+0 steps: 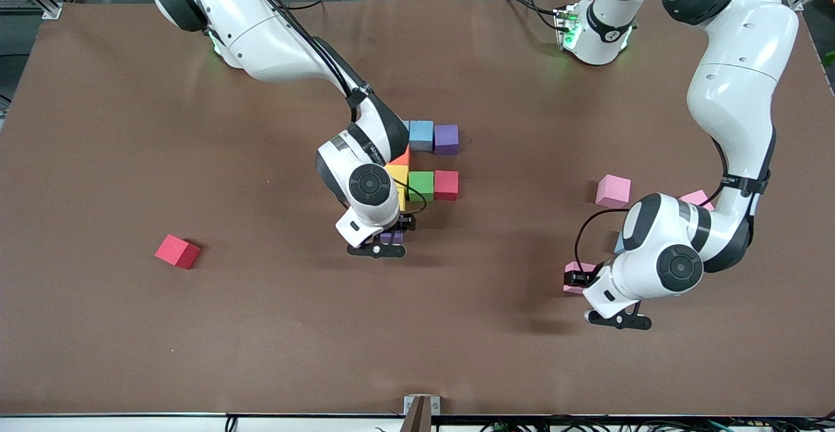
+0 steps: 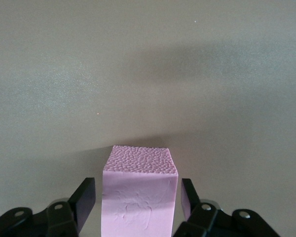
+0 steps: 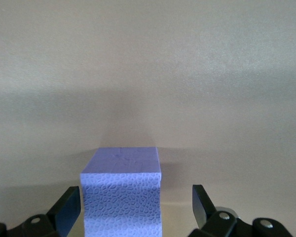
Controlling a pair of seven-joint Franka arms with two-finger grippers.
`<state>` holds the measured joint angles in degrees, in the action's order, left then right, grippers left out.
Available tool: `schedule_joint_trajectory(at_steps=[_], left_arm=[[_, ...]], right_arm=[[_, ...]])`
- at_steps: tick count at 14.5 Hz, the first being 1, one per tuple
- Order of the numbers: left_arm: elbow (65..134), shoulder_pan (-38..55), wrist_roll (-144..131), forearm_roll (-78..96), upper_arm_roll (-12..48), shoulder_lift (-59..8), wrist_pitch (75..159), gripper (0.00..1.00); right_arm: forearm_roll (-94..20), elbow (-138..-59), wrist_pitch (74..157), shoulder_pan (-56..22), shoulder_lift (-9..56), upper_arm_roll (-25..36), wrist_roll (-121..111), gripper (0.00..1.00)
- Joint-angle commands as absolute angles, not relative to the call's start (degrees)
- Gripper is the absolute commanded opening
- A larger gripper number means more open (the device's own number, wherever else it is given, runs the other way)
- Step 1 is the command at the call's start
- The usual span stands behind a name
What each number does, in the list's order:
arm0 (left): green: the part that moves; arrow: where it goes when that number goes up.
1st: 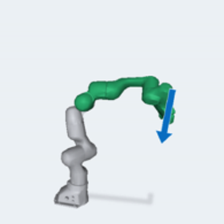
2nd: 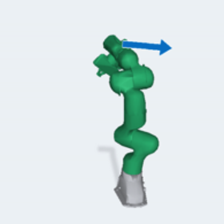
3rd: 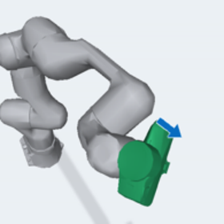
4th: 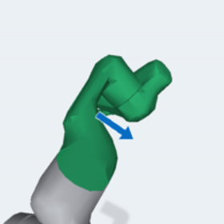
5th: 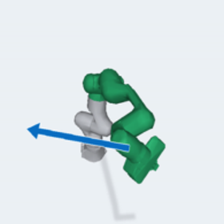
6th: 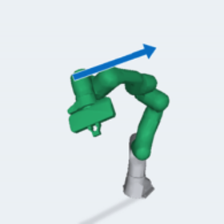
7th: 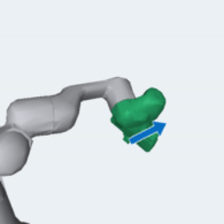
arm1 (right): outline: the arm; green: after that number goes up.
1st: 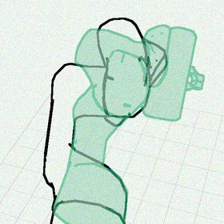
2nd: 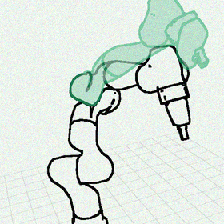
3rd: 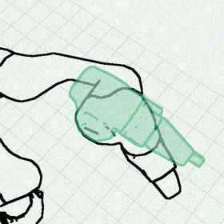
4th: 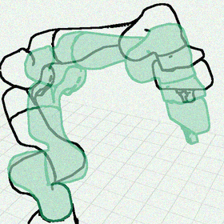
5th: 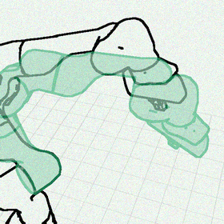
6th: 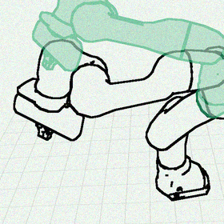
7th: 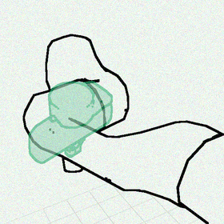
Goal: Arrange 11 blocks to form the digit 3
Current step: 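Release the purple block with the right gripper while the left gripper lifts pink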
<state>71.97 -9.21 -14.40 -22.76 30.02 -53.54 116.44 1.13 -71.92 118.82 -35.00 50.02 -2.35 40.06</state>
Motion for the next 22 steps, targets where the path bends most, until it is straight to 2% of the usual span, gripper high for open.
schedule_joint_trajectory(at_steps=[1,8,10,11,13,15,18,22], left_arm=[[70.5,-8.4,-13.6,-21.6,29.2,-54.3,117.2,0.78],[71.4,-8.0,-15.0,-21.8,29.0,-55.2,117.9,0.7],[71.8,-8.6,-15.1,-21.5,29.0,-55.0,117.9,0.63],[71.8,-8.7,-15.6,-21.5,29.0,-54.9,117.9,0.58],[71.9,-8.3,-19.4,-22.0,29.1,-54.1,117.3,0.46],[71.9,-8.0,-24.7,-21.9,29.6,-52.4,115.1,0.35],[71.9,-8.4,-31.4,-21.7,32.9,-50.7,111.2,0.35],[71.9,-9.0,-46.6,-21.7,39.0,-49.0,106.3,0.35]], right_arm=[[0.7,-71.4,117.6,-35.4,48.7,-2.6,41.4,1.0],[-1.2,-69.2,113.3,-33.1,46.3,-1.8,39.6,1.0],[-1.3,-70.1,112.1,-30.4,42.6,-2.0,32.1,1.0],[-1.2,-70.5,108.2,-29.2,40.8,-1.9,29.2,1.0],[-1.1,-71.2,102.5,-25.6,36.9,-1.9,23.3,1.0],[-1.1,-74.8,101.4,-22.1,32.9,-1.8,16.8,1.0],[-1.0,-78.0,101.1,-17.7,29.0,-1.8,10.0,1.0],[-1.0,-87.9,101.3,-12.4,20.2,-1.8,3.4,1.0]])
